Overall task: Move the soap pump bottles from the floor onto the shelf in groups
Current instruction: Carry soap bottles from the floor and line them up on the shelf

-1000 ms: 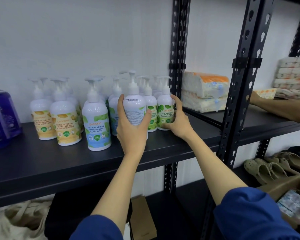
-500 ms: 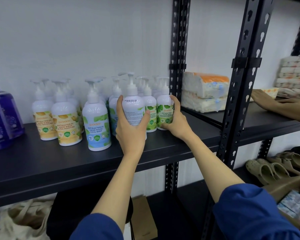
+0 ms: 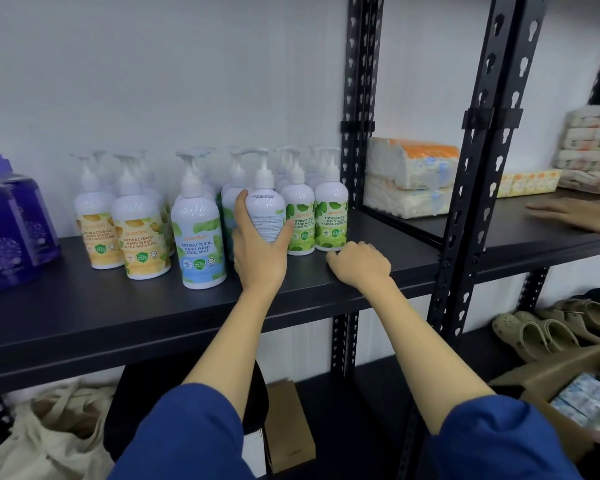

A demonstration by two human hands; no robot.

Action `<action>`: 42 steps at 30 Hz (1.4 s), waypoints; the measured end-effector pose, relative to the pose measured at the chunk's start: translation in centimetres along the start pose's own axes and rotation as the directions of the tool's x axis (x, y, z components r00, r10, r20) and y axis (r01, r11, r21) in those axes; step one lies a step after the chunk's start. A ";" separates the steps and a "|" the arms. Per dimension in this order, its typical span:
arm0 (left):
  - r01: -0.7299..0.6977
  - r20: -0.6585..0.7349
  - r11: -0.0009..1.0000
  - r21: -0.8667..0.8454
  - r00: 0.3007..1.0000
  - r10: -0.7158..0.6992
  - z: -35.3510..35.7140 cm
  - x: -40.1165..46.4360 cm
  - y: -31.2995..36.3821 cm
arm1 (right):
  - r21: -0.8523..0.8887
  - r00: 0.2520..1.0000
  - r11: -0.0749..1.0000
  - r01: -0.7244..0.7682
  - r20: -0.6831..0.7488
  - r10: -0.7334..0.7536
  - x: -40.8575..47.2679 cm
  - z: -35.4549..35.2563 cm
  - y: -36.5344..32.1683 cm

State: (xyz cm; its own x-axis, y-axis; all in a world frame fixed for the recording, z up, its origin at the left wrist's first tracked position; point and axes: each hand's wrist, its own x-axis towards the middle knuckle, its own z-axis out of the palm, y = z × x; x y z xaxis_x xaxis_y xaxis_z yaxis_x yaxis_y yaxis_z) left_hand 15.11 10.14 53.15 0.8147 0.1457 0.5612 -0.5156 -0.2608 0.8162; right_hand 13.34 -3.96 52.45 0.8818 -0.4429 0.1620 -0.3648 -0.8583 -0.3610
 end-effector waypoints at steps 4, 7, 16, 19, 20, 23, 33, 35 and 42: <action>-0.020 0.017 1.000 -0.016 1.000 0.020 -0.5 -0.6 0.0 | -0.035 0.999 0.999 0.026 0.041 -0.025 0.4 0.2 0.5; -0.013 0.037 1.000 0.014 0.999 0.012 -1.2 -0.9 -0.4 | -0.057 0.994 0.995 0.087 0.076 -0.082 0.1 0.0 0.8; -0.050 -0.041 0.969 0.241 0.997 0.061 -1.4 -2.2 -0.3 | -0.112 0.972 0.967 0.228 -0.023 -0.232 -1.0 0.5 2.1; -0.042 -0.065 0.971 0.235 0.996 0.059 -1.4 -2.0 -0.2 | -0.102 0.971 0.969 0.227 -0.051 -0.233 -1.0 0.7 2.1; -0.041 -0.059 0.976 0.216 0.997 0.055 -1.4 -1.8 -0.3 | -0.100 0.970 0.969 0.228 -0.061 -0.235 -1.0 0.7 2.0; -0.036 -0.020 0.990 0.140 0.999 0.039 -1.3 -1.3 -0.6 | -0.096 0.969 0.969 0.229 -0.072 -0.237 -1.1 0.8 2.0; 0.026 -0.055 0.906 0.423 0.998 -0.003 -0.1 -1.3 0.2 | -0.083 0.969 0.971 0.223 -0.087 -0.230 -1.3 0.6 2.0; 0.003 -0.037 0.939 0.344 0.999 0.011 -0.5 -1.4 0.1 | -0.084 0.969 0.971 0.224 -0.086 -0.231 -1.4 0.6 1.9; -0.119 0.016 0.986 0.119 0.993 0.118 -1.4 -1.7 -0.1 | -0.079 0.971 0.973 0.217 -0.085 -0.223 -1.5 0.5 1.9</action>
State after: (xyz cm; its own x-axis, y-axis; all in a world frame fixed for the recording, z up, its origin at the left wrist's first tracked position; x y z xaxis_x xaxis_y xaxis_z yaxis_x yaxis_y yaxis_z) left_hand 13.40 11.23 52.27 0.7526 0.0986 0.6510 -0.5733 -0.3880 0.7216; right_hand 11.51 -4.76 51.06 0.9124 -0.2604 0.3159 -0.1873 -0.9517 -0.2435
